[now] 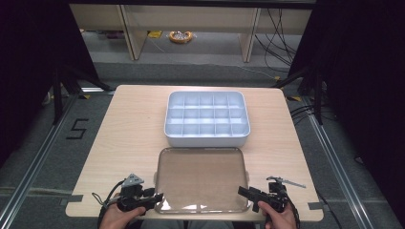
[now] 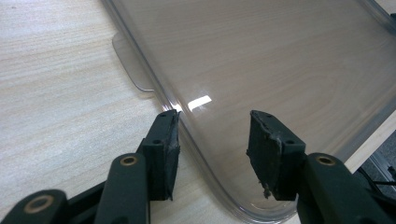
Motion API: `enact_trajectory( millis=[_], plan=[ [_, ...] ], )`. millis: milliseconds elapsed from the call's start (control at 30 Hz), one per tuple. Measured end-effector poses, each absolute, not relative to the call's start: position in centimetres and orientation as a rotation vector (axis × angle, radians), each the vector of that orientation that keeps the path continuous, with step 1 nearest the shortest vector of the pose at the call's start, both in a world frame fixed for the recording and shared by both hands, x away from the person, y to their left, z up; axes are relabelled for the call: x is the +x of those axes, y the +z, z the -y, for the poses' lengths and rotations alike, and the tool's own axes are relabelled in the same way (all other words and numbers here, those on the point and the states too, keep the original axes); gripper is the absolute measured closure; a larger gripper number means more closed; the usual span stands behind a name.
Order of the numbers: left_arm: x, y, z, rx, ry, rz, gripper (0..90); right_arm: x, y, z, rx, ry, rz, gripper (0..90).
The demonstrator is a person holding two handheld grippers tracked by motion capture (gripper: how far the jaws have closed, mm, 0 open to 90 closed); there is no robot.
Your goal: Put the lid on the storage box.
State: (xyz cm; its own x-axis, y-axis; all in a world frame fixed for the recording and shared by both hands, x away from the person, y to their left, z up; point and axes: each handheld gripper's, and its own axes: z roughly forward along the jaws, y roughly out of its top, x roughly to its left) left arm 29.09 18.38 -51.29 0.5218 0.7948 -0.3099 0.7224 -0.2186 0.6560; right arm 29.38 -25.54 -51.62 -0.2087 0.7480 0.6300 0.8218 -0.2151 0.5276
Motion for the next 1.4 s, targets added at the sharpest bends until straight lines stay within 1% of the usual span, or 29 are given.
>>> enact_trajectory(
  millis=[33, 100, 133, 167, 200, 233, 267, 300, 333, 467, 567, 600, 667, 700, 833, 867, 900, 933, 967, 1033, 1100, 1167, 1200, 1233, 1267, 1300, 1333, 1367, 1400],
  plan=[
    [29.0, -51.3, -18.3, 1.969, 0.112, -1.248, 52.6, 29.1, -51.5, 25.6, -1.947, -1.398, 1.828, 45.4],
    [29.1, -51.3, -18.4, 1.979, 0.113, -1.234, 52.6, 29.0, -51.5, 25.6, -1.951, -1.39, 1.821, 47.3],
    [29.3, -51.4, -18.5, 1.984, 0.142, -1.193, 52.6, 29.0, -51.6, 25.8, -1.934, -1.403, 1.852, 49.0],
    [29.1, -51.3, -18.4, 1.973, 0.117, -1.237, 52.6, 29.0, -51.8, 25.9, -1.927, -1.402, 1.856, 52.9],
    [29.0, -51.3, -18.4, 1.979, 0.117, -1.231, 52.3, 28.8, -51.8, 25.8, -1.922, -1.392, 1.805, 55.9],
    [29.0, -51.3, -18.4, 1.979, 0.117, -1.231, 52.3, 28.8, -51.8, 25.8, -1.922, -1.392, 1.805, 55.9],
    [29.0, -51.3, -18.4, 1.974, 0.118, -1.231, 52.3, 28.6, -51.5, 25.8, -1.939, -1.357, 1.795, 60.2],
    [29.0, -51.3, -18.5, 1.977, 0.117, -1.228, 52.3, 28.7, -51.7, 25.9, -1.929, -1.404, 1.864, 62.1],
    [29.0, -51.3, -18.3, 1.967, 0.119, -1.235, 50.7, 28.6, -51.3, 26.0, -1.893, -1.415, 1.917, 66.5],
    [29.0, -51.4, -18.5, 1.967, 0.112, -1.225, 47.1, 28.2, -50.8, 26.1, -1.838, -1.465, 2.009, 66.9],
    [28.9, -51.3, -18.8, 1.99, 0.107, -1.213, 42.0, 27.2, -49.6, 25.4, -1.733, -1.543, 2.143, 65.6],
    [28.9, -51.3, -18.6, 1.954, 0.109, -1.233, 40.2, 27.0, -49.3, 25.3, -1.713, -1.571, 2.135, 65.6],
    [28.9, -51.3, -18.6, 1.953, 0.106, -1.234, 36.4, 26.8, -48.8, 25.2, -1.667, -1.588, 2.177, 65.6],
    [28.9, -51.3, -18.8, 1.973, 0.109, -1.229, 35.2, 26.9, -48.8, 25.3, -1.618, -1.623, 2.209, 65.7],
    [29.1, -51.3, -18.8, 1.965, 0.106, -1.239, 31.3, 26.8, -48.4, 25.3, -1.589, -1.623, 2.253, 66.2],
    [29.1, -51.4, -18.6, 1.925, 0.109, -1.262, 29.7, 26.8, -48.4, 25.2, -1.561, -1.645, 2.237, 66.4],
    [29.2, -51.4, -18.7, 1.918, 0.1, -1.271, 28.8, 26.8, -48.4, 25.2, -1.563, -1.635, 2.252, 66.4],
    [29.3, -51.4, -18.8, 1.916, 0.095, -1.271, 25.8, 26.8, -48.4, 25.1, -1.547, -1.65, 2.234, 66.7],
    [29.4, -51.4, -18.9, 1.877, 0.071, -1.289, 25.6, 26.7, -48.3, 25.0, -1.562, -1.634, 2.225, 66.8],
    [29.5, -51.4, -19.1, 1.883, 0.062, -1.29, 25.5, 26.5, -48.1, 24.9, -1.56, -1.63, 2.222, 67.1],
    [29.7, -51.5, -19.2, 1.839, 0.016, -1.306, 24.7, 26.5, -48.0, 25.0, -1.541, -1.631, 2.232, 67.4],
    [30.1, -51.5, -19.6, 1.806, -0.036, -1.312, 19.5, 26.6, -48.1, 25.1, -1.503, -1.659, 2.268, 68.2],
    [30.3, -51.6, -19.7, 1.8, -0.054, -1.304, 20.4, 26.6, -48.1, 25.0, -1.504, -1.651, 2.275, 68.8],
    [30.5, -51.6, -19.8, 1.794, -0.058, -1.307, 25.2, 26.4, -48.0, 24.7, -1.505, -1.637, 2.254, 70.2],
    [30.7, -51.7, -20.1, 1.782, -0.094, -1.307, 28.2, 26.5, -48.1, 24.8, -1.485, -1.646, 2.301, 70.8],
    [30.7, -51.7, -20.1, 1.782, -0.094, -1.307, 29.6, 26.6, -48.1, 24.8, -1.474, -1.659, 2.311, 71.3],
    [30.8, -51.7, -20.2, 1.782, -0.093, -1.307, 33.1, 26.5, -48.0, 24.8, -1.471, -1.638, 2.322, 71.3],
    [30.8, -51.7, -20.3, 1.791, -0.079, -1.305, 38.6, 26.6, -48.0, 24.8, -1.475, -1.655, 2.315, 71.4],
    [30.8, -51.7, -20.5, 1.788, -0.09, -1.305, 38.6, 26.6, -48.0, 24.8, -1.475, -1.655, 2.315, 71.4]
  ],
)
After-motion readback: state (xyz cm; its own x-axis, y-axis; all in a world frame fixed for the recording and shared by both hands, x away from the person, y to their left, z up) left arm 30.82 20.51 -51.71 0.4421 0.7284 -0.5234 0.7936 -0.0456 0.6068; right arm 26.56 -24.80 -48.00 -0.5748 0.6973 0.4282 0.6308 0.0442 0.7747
